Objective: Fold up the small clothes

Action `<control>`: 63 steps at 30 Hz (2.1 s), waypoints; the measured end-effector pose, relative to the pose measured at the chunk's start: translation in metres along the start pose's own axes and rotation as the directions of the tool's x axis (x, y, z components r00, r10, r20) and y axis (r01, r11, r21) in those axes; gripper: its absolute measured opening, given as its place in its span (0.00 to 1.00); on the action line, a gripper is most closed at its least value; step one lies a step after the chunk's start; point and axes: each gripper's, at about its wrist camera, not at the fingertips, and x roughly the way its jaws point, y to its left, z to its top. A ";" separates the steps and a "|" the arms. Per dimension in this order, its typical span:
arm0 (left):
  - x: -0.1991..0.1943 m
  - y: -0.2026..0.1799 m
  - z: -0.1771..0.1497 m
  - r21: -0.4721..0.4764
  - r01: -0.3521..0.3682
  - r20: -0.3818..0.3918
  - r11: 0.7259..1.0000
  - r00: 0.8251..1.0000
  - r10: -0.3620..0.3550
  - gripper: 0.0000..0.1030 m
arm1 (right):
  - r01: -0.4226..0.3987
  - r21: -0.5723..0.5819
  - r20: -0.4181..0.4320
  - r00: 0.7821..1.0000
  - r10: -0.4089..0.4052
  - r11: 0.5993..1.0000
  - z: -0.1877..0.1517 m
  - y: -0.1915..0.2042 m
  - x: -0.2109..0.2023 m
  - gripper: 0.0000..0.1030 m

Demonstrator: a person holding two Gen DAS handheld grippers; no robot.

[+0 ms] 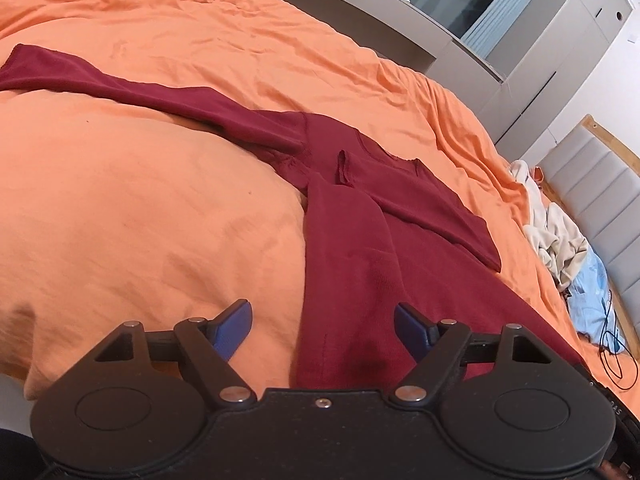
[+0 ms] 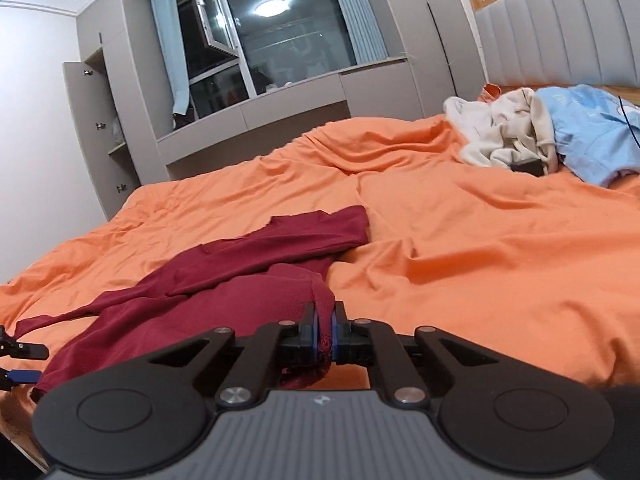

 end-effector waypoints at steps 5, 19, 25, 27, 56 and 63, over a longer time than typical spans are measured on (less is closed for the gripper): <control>0.004 -0.005 -0.006 0.044 -0.041 -0.024 0.998 0.999 0.042 0.39 | -0.005 -0.015 -0.015 1.000 0.004 1.000 -0.007 0.000 0.003 0.07; -0.048 -0.024 -0.011 0.149 -0.067 0.097 0.987 0.994 0.053 0.04 | -0.063 -0.045 -0.027 0.998 0.062 0.997 0.002 0.004 -0.038 0.06; -0.041 -0.008 -0.025 0.119 -0.080 0.034 0.990 0.996 0.077 0.05 | -0.036 -0.049 -0.120 0.992 0.030 0.998 -0.011 0.001 -0.025 0.07; -0.039 -0.001 -0.024 0.089 -0.063 0.015 0.994 0.998 0.062 0.08 | -0.028 -0.068 -0.126 0.992 0.019 0.997 -0.010 0.002 -0.024 0.13; -0.033 0.169 0.145 -0.389 -0.308 0.228 0.868 0.881 0.415 0.99 | -0.094 -0.452 -0.077 0.995 0.066 0.887 0.064 0.069 0.101 1.00; 0.002 0.204 0.165 -0.490 -0.341 0.170 0.802 0.865 0.472 0.99 | -0.142 -0.495 -0.135 0.987 0.086 0.857 0.072 0.077 0.165 1.00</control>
